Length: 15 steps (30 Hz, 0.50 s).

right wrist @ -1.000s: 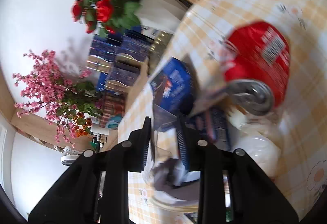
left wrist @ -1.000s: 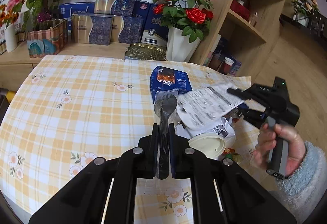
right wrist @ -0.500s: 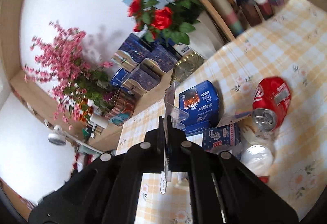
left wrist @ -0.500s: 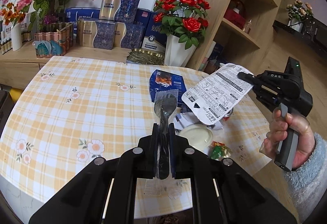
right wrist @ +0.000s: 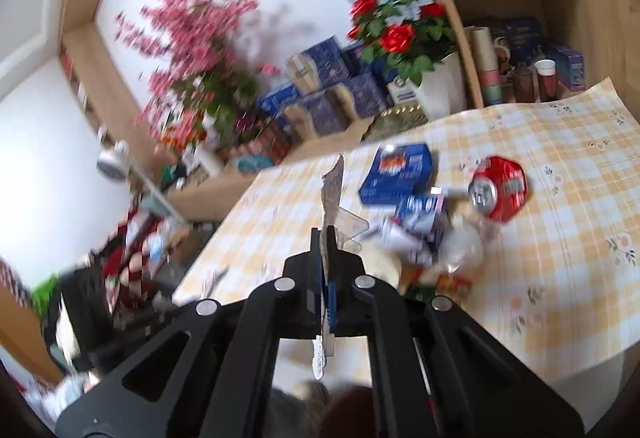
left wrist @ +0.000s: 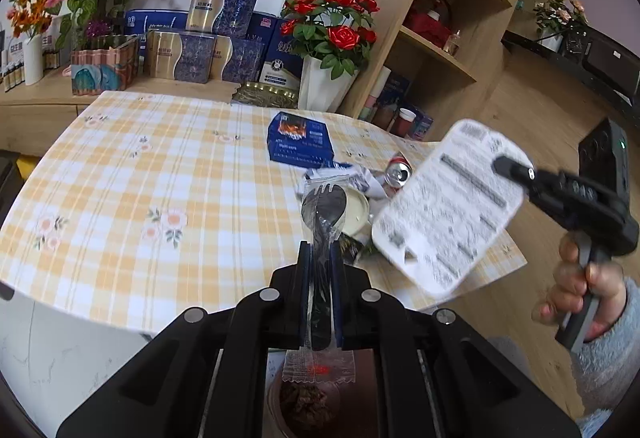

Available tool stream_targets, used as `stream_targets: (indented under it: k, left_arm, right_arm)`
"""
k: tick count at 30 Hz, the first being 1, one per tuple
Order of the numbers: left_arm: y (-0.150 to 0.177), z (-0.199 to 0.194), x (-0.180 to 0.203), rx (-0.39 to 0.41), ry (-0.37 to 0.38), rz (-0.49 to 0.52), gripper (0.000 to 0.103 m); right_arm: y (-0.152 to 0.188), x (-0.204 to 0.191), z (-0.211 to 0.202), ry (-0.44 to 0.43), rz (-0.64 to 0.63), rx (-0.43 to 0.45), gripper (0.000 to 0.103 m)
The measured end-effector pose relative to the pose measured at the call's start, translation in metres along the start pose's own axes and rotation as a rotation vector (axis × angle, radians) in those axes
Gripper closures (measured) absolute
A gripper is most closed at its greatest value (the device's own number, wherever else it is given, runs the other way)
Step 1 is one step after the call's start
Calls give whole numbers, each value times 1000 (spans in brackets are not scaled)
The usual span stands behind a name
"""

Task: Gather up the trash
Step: 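Drop the white leaflet into the bin with the right tool while the left tool holds the spoon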

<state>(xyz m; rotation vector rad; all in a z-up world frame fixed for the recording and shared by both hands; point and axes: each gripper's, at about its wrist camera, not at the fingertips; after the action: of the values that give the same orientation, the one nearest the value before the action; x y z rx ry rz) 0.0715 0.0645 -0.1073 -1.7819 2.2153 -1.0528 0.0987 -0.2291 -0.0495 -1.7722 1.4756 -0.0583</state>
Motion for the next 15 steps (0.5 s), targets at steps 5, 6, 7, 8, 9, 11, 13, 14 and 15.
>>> stream_targets:
  k: [5,6,7,8,9,11,13,14,15]
  left_arm:
    - [22,-10,8,-5,-9,8,93]
    - [27,-12,9,-8,-11,8,93]
    - [31,-12,10,-10,-12,6,93]
    - [35,-12,10,-15,-13,4,93]
    - [37,-12,10,-21,-14,0,93]
    - [42,-10,10,-32,-10,-8,93]
    - [45,-7,8,-43,-3,-18,93]
    - [46,-6,8,-47,-2,-21,93]
    - [48,-4,8,-54,1,-25,93]
  right_arm:
    - [53,-11,3,18,-60,-97,97]
    - [62,-10,7,25,-63,-118,97]
    - [74,-9,13,38,-66,-148,97]
    - [85,-8,19,47,-64,-176,97]
    - [94,-6,26,53,-62,-202,97]
    - [112,-4,40,58,-55,-249,97]
    - [129,4,53,62,-31,-289,97]
    - [137,9,63,66,-15,-313,97]
    - [143,14,72,73,-2,-339,97]
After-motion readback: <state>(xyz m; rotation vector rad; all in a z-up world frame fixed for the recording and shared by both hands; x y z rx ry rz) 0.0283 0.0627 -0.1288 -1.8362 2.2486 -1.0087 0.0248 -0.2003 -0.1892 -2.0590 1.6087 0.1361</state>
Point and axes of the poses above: each gripper's, at about its wrist camera, not at the fingertips, and z roughly the way its jaws point, x to its right, y to its underside, and after that the axes turned 15 degrees about -x, right-handed
